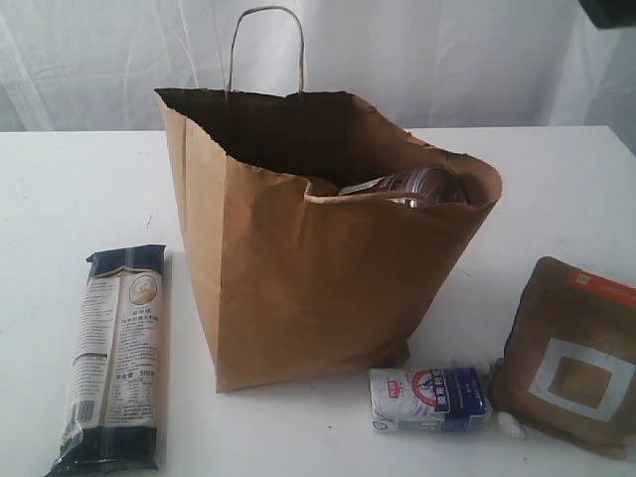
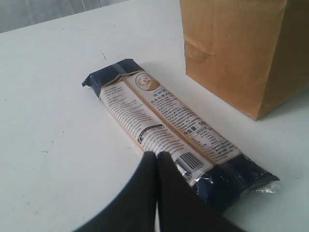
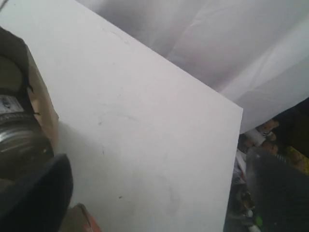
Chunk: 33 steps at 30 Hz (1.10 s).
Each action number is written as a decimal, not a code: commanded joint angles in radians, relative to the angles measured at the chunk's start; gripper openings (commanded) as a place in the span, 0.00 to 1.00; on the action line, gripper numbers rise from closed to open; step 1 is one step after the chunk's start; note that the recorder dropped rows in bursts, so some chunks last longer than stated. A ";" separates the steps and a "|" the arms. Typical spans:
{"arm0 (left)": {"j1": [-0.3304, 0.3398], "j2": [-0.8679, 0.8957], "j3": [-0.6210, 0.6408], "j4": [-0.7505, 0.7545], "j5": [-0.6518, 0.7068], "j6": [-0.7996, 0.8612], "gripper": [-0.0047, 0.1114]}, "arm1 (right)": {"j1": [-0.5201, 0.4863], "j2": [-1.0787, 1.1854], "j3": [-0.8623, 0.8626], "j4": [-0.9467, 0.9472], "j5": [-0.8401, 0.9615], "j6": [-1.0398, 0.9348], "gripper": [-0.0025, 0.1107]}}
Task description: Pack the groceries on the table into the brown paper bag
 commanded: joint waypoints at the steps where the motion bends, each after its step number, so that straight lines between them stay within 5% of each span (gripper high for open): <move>1: 0.002 -0.005 0.004 0.002 -0.002 -0.009 0.04 | 0.000 -0.043 0.104 -0.078 0.000 -0.006 0.81; 16: 0.002 -0.005 0.004 0.002 -0.002 -0.009 0.04 | -0.053 -0.312 0.386 -0.002 0.000 0.056 0.81; 33: 0.002 -0.005 0.004 0.002 -0.002 -0.009 0.04 | -0.053 -0.291 0.732 0.071 -0.109 0.063 0.81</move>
